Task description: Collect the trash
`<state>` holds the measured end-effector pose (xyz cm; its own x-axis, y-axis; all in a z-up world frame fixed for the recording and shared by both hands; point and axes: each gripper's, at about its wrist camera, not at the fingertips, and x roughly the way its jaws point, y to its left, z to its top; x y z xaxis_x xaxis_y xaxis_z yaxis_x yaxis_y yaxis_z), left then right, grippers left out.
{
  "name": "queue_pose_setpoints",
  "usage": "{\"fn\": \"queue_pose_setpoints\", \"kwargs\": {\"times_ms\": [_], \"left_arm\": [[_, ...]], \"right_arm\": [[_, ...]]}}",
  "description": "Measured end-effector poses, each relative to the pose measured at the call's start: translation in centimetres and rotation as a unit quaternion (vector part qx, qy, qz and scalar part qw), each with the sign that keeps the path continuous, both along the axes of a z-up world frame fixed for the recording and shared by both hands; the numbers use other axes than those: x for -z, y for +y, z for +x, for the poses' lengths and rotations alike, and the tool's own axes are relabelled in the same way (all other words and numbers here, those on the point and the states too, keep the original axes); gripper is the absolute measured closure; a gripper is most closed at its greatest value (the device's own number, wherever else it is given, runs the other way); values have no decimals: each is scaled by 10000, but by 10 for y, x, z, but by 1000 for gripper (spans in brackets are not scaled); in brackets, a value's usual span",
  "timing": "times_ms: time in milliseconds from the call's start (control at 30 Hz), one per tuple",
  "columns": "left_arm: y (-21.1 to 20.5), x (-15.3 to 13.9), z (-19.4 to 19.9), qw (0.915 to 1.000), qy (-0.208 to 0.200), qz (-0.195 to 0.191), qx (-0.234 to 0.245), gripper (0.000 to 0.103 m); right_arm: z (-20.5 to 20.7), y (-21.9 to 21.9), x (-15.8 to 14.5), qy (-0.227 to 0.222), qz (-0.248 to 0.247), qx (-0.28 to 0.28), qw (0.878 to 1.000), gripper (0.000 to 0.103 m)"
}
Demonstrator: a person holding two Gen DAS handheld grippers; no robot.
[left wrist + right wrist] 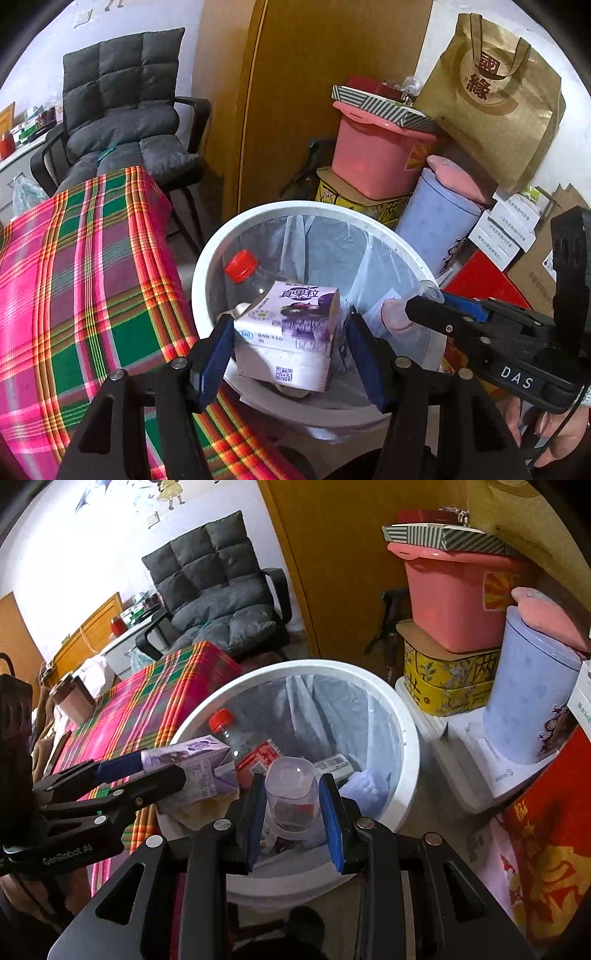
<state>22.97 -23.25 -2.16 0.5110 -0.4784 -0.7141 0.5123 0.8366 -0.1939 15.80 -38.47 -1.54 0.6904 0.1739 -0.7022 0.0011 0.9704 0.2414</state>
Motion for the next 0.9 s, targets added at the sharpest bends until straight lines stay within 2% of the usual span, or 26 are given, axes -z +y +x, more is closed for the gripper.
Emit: {"fn": "queue_pose_setpoints", "kwargs": {"times_ms": [133, 167, 567, 900], "left_arm": [[3, -3, -1, 10000, -58, -71, -15, 42], [2, -4, -1, 9999, -75, -78, -21, 41], [18, -17, -23, 9998, -157, -90, -128, 41], [50, -30, -57, 9988, -283, -103, -394, 41]], "right_arm": [[-1, 1, -3, -83, 13, -19, 10000, 52], [-1, 1, -3, -86, 14, -23, 10000, 51], [-17, 17, -11, -146, -57, -129, 9998, 51], [-39, 42, -24, -308, -159, -358, 9988, 51]]}}
